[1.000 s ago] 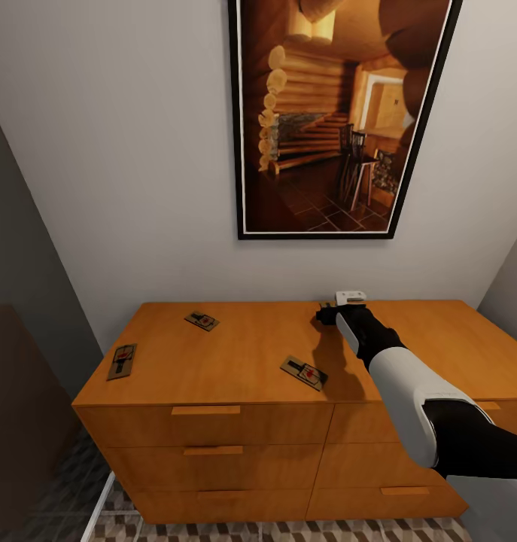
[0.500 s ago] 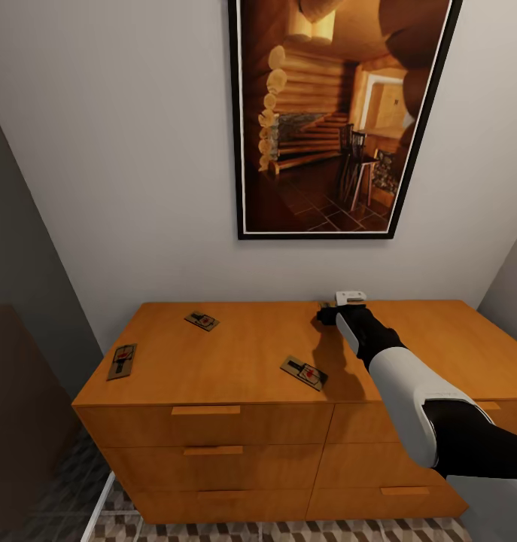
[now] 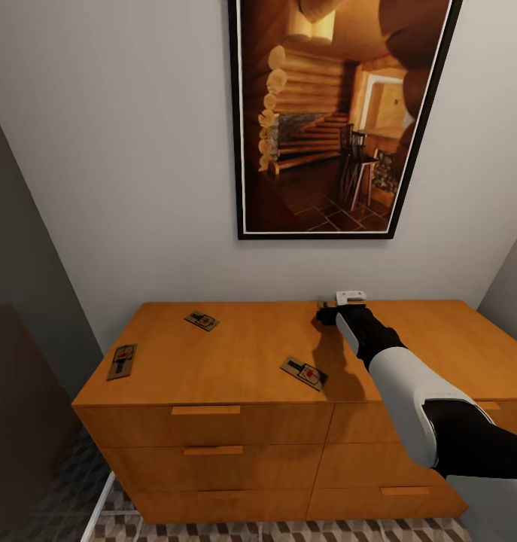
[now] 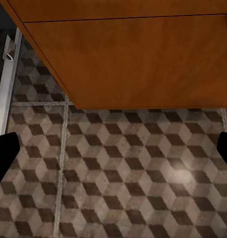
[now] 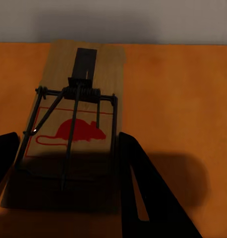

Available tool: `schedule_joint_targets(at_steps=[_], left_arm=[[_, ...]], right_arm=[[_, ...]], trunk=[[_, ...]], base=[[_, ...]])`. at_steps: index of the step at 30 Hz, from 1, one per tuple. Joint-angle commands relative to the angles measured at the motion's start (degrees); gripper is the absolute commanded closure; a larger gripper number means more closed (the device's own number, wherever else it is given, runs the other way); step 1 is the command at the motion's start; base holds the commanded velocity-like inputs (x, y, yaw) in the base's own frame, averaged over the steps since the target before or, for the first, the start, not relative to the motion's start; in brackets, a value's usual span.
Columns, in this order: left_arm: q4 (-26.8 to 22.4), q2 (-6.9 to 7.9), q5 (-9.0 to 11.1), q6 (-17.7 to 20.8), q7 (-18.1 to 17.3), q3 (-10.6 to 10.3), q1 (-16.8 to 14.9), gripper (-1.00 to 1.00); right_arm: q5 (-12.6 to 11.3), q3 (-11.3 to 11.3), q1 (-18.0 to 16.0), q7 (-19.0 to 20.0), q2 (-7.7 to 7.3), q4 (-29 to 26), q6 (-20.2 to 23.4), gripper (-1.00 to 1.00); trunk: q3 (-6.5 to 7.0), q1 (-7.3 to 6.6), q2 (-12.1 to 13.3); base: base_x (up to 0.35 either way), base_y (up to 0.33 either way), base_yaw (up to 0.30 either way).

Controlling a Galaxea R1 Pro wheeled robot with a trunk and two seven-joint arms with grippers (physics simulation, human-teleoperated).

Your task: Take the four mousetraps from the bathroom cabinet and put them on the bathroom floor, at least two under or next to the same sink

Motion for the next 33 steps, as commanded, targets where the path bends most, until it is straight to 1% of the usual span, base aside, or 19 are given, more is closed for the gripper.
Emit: schedule_joint_targets(at_steps=[1, 10, 11, 14, 33], left_arm=[[0.05, 0.00, 0.00, -0.19, 0.12, -0.03, -0.04, -1.00], [0.05, 0.00, 0.00, -0.19, 0.12, -0.03, -0.04, -1.00], [0.05, 0.00, 0.00, -0.19, 0.12, -0.03, -0.04, -1.00], [0.05, 0.00, 0.00, -0.19, 0.12, -0.03, -0.04, -1.00], [0.05, 0.00, 0.00, -0.19, 0.12, -0.03, -0.04, -1.00]], right_arm=[[-0.49, -0.19, 0.01, 0.00, 0.05, 0.86, 0.25, 1.00], [-0.47, -0.25, 0.01, -0.08, 0.07, 0.30, 0.25, 1.00], [-0.43, -0.24, 0.01, -0.35, 0.14, -5.17, 0.83, 1.00], [-0.43, -0.25, 0.01, -0.35, 0.14, -6.38, 0.91, 1.00], [-0.41, -0.20, 0.01, -0.35, 0.14, -7.05, 0.96, 1.00]], trunk=[[-0.07, 0.00, -0.02], [-0.07, 0.00, -0.02], [-0.07, 0.00, -0.02], [-0.07, 0.00, -0.02], [-0.07, 0.00, -0.02]], base=[[0.000, 0.000, 0.000], [0.000, 0.000, 0.000], [0.000, 0.000, 0.000], [0.000, 0.000, 0.000], [0.000, 0.000, 0.000]])
